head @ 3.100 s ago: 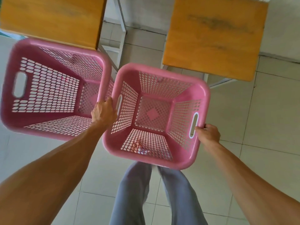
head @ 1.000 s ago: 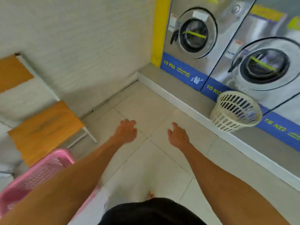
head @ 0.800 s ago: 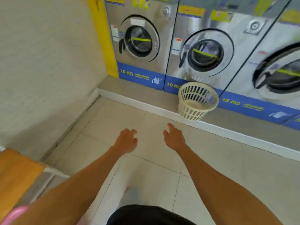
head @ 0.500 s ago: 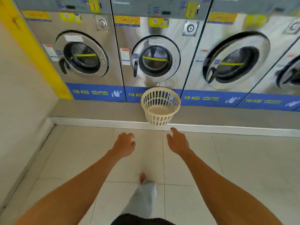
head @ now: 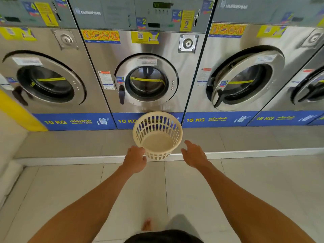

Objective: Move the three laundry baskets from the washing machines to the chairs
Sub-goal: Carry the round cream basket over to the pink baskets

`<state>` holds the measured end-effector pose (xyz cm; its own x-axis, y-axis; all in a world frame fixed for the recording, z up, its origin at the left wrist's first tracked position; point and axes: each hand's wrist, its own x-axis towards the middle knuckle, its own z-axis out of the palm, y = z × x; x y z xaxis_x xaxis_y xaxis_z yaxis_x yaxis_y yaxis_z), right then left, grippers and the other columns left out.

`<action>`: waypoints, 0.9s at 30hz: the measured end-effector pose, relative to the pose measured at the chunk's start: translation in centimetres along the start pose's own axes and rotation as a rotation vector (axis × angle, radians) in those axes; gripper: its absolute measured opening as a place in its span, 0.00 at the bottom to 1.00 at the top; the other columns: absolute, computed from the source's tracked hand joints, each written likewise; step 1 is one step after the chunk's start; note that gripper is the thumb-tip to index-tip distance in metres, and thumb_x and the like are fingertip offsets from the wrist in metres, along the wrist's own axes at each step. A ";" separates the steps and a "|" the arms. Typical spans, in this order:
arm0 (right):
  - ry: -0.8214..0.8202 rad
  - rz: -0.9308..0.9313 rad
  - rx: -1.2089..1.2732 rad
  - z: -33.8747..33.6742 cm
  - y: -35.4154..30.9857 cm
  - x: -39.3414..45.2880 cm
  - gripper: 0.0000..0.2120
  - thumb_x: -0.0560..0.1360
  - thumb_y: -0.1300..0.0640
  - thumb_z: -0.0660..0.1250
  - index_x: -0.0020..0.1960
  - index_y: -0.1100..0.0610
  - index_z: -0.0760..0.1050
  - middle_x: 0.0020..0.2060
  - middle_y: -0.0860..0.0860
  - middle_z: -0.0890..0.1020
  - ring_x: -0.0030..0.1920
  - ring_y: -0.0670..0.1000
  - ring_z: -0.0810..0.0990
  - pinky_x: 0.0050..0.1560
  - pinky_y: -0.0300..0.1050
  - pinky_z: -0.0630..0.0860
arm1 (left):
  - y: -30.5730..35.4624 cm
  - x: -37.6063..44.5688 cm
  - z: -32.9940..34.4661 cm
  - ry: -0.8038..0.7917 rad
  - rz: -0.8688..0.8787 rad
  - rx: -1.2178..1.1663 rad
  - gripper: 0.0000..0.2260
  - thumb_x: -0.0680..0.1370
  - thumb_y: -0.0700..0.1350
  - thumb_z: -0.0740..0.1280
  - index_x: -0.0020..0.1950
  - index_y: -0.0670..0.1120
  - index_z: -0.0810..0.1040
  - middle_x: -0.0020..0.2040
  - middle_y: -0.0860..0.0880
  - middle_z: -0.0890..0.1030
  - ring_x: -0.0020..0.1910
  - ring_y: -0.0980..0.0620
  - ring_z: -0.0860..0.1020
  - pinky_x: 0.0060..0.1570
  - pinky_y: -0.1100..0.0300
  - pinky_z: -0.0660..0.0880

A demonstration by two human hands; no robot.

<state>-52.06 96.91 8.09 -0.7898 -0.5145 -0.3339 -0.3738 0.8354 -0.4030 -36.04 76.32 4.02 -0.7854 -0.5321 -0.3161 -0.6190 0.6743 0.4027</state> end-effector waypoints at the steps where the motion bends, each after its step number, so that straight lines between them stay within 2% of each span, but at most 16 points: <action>1: -0.013 0.006 -0.002 -0.1 0.2 1.4 0.23 0.83 0.49 0.59 0.76 0.55 0.65 0.67 0.57 0.77 0.69 0.60 0.73 0.64 0.55 0.72 | -0.1 1.6 0.2 -0.004 -0.012 0.012 0.14 0.76 0.47 0.63 0.60 0.45 0.79 0.57 0.42 0.77 0.63 0.42 0.71 0.57 0.52 0.72; 7: -0.157 -0.021 -0.069 1.1 2.3 11.4 0.22 0.82 0.49 0.58 0.74 0.55 0.66 0.65 0.57 0.79 0.66 0.61 0.75 0.63 0.56 0.74 | 0.3 8.9 0.9 -0.015 -0.139 -0.005 0.17 0.77 0.48 0.64 0.65 0.47 0.78 0.60 0.43 0.77 0.64 0.43 0.71 0.61 0.54 0.70; 10: -0.252 -0.081 -0.118 1.8 2.7 17.0 0.24 0.82 0.48 0.58 0.75 0.57 0.64 0.65 0.60 0.78 0.65 0.63 0.75 0.63 0.55 0.74 | 0.8 11.9 0.7 -0.034 -0.228 -0.051 0.17 0.78 0.47 0.65 0.66 0.47 0.77 0.61 0.42 0.77 0.63 0.43 0.73 0.62 0.51 0.72; 12: -0.316 -0.129 -0.152 2.0 2.8 20.2 0.24 0.83 0.49 0.57 0.76 0.57 0.64 0.65 0.61 0.78 0.65 0.64 0.76 0.63 0.55 0.73 | 1.1 13.8 0.9 -0.080 -0.287 -0.083 0.17 0.79 0.46 0.64 0.67 0.45 0.76 0.63 0.40 0.78 0.62 0.41 0.76 0.62 0.50 0.73; 15: -0.421 -0.151 -0.192 1.8 3.2 23.9 0.25 0.83 0.48 0.56 0.76 0.57 0.63 0.66 0.62 0.76 0.66 0.65 0.75 0.63 0.56 0.72 | 1.4 16.3 1.5 -0.163 -0.401 -0.134 0.19 0.81 0.46 0.62 0.70 0.42 0.74 0.68 0.41 0.76 0.67 0.41 0.74 0.66 0.52 0.69; 19: -0.511 -0.180 -0.268 2.2 4.3 28.3 0.24 0.82 0.48 0.58 0.75 0.57 0.64 0.66 0.63 0.76 0.66 0.66 0.74 0.64 0.56 0.72 | 1.7 18.8 1.9 -0.199 -0.557 -0.223 0.18 0.81 0.49 0.60 0.70 0.46 0.73 0.65 0.43 0.79 0.67 0.43 0.74 0.65 0.53 0.69; 22: -0.551 -0.151 -0.299 2.8 4.3 31.5 0.24 0.82 0.48 0.57 0.76 0.55 0.63 0.66 0.61 0.77 0.67 0.64 0.74 0.64 0.57 0.73 | 1.4 20.2 2.9 -0.237 -0.585 -0.249 0.18 0.80 0.49 0.60 0.69 0.48 0.74 0.65 0.44 0.79 0.66 0.44 0.75 0.66 0.52 0.71; 27: -0.580 -0.175 -0.323 5.3 4.0 35.6 0.24 0.82 0.47 0.56 0.75 0.54 0.64 0.64 0.60 0.78 0.63 0.63 0.77 0.58 0.56 0.76 | -0.3 23.0 5.4 -0.275 -0.588 -0.257 0.19 0.79 0.46 0.60 0.70 0.50 0.75 0.68 0.44 0.77 0.67 0.43 0.75 0.67 0.49 0.72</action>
<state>-79.06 80.91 -9.89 -0.3500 -0.5921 -0.7259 -0.6697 0.7000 -0.2480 -53.95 66.64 -8.02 -0.3126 -0.6000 -0.7364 -0.9484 0.1533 0.2777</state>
